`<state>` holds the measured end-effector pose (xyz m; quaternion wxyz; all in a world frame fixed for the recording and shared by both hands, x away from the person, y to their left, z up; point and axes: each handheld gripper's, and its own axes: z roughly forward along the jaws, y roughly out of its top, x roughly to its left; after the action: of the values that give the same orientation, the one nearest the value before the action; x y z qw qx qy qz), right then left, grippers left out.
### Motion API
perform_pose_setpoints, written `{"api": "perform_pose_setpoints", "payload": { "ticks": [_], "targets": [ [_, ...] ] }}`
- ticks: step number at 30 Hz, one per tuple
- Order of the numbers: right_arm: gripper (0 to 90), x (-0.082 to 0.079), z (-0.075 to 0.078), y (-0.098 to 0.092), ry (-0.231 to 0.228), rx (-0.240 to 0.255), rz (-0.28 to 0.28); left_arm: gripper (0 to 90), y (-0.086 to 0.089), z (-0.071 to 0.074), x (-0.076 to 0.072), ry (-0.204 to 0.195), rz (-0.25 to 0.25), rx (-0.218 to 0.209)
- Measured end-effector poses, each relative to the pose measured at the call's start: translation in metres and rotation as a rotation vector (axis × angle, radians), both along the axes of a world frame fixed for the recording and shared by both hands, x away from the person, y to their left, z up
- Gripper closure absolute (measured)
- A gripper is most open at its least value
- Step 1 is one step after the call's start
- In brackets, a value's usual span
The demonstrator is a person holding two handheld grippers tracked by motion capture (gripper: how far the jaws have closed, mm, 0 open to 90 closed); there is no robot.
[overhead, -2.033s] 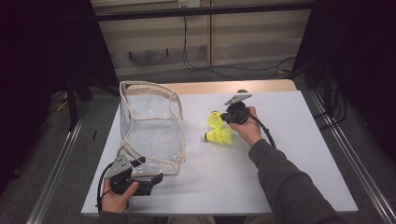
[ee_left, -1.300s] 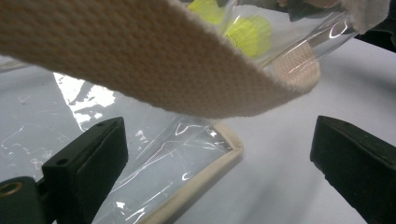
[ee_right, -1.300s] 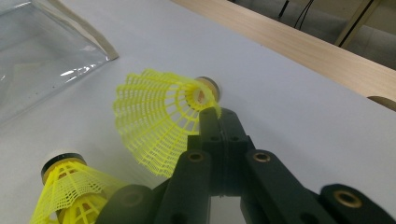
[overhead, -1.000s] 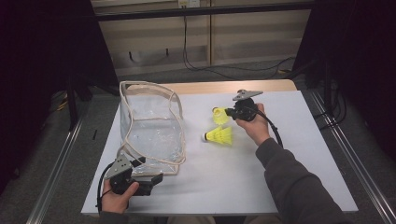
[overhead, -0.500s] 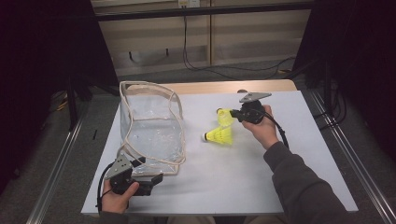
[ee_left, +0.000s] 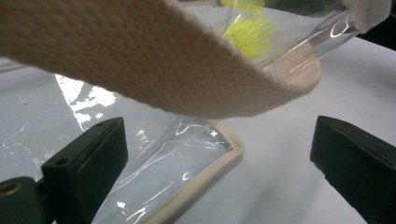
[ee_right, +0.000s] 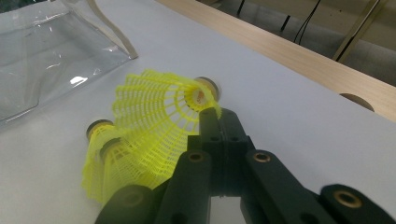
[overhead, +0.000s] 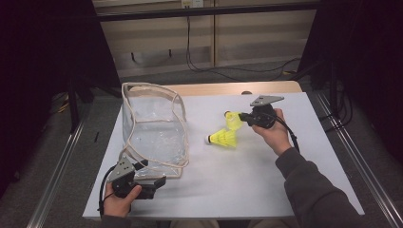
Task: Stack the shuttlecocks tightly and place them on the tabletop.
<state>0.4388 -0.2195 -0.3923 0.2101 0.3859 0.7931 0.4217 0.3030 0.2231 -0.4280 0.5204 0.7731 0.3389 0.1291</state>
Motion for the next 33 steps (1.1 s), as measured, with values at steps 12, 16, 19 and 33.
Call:
{"api": "perform_pose_setpoints", "payload": {
  "ticks": [12, 16, 19, 33],
  "targets": [
    [90.0, -0.012, -0.001, -0.012, -0.004, 0.022, -0.004, 3.9, 0.0, 0.0, 0.0, -0.001, 0.0, -0.001],
    [90.0, -0.015, 0.0, -0.016, -0.01, 0.019, 0.0, 3.9, 0.0, 0.0, 0.0, -0.001, -0.001, -0.002],
    [90.0, -0.018, -0.001, -0.018, -0.011, 0.018, 0.0, 3.9, 0.0, 0.0, 0.0, -0.001, -0.001, -0.002],
    [90.0, -0.029, -0.004, -0.028, -0.015, 0.024, 0.001, 3.9, 0.0, 0.0, 0.0, 0.0, 0.0, -0.002]
  ]
}}
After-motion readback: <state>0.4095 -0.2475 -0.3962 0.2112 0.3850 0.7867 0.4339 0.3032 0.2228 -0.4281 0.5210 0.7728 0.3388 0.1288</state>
